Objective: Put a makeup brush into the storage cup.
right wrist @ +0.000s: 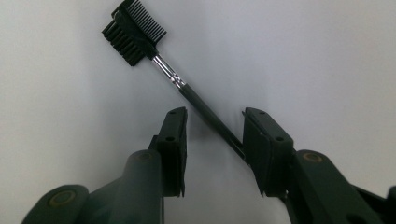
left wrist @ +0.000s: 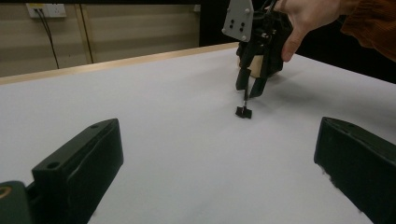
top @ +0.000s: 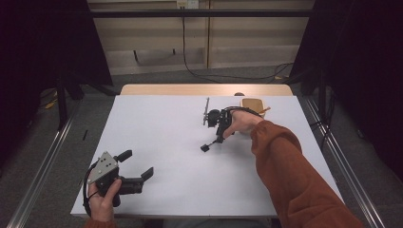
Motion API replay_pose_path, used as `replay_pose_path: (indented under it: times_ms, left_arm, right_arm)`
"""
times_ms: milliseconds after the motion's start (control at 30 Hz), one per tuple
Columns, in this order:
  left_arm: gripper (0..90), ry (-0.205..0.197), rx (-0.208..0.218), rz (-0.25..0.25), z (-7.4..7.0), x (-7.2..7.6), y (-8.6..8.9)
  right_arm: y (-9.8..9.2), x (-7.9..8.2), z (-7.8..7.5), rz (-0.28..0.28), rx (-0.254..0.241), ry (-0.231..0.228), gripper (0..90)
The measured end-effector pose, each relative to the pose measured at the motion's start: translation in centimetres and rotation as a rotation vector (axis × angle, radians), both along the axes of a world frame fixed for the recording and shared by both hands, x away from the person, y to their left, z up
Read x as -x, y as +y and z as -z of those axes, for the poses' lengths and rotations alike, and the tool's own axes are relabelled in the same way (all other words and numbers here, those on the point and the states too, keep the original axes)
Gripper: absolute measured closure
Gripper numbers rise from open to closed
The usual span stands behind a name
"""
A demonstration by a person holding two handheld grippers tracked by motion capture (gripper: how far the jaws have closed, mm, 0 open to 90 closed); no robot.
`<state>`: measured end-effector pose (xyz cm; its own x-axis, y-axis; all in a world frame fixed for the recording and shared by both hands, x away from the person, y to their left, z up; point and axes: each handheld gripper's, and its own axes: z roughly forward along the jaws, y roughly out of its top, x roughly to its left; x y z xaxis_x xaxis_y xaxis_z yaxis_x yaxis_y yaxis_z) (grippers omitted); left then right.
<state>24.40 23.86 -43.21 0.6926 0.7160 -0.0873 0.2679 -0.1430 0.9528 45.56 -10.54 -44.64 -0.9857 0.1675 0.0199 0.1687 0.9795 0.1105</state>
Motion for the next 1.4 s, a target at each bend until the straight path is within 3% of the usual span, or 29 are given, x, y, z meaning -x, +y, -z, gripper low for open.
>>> replay_pose_path:
  times_ms: [100,267,533,833,933,1400]
  left_arm:
    - [1.2,-0.001,-0.001,0.0,-0.01,0.02,0.0]
    - [1.3,-0.001,-0.002,0.003,0.0,-0.02,-0.03]
    - [1.3,-0.002,-0.007,0.004,-0.03,-0.01,-0.11]
    - [1.3,-0.003,-0.007,0.003,-0.04,-0.06,-0.11]
    - [1.3,-0.001,-0.006,0.005,0.01,-0.12,-0.15]
    - [1.3,0.0,-0.005,-0.001,0.02,-0.06,0.04]
  right_arm:
    - [0.18,0.16,0.37,-0.022,0.021,0.004,60.9]
    - [0.2,0.24,0.41,-0.039,0.016,-0.003,62.6]
    - [0.53,0.45,0.38,-0.081,0.032,-0.001,70.4]
    - [0.63,0.4,0.39,-0.091,0.034,0.023,80.3]
    - [0.85,0.48,0.39,-0.09,0.047,0.029,86.1]
    - [0.32,0.38,0.39,-0.018,0.008,0.041,86.5]
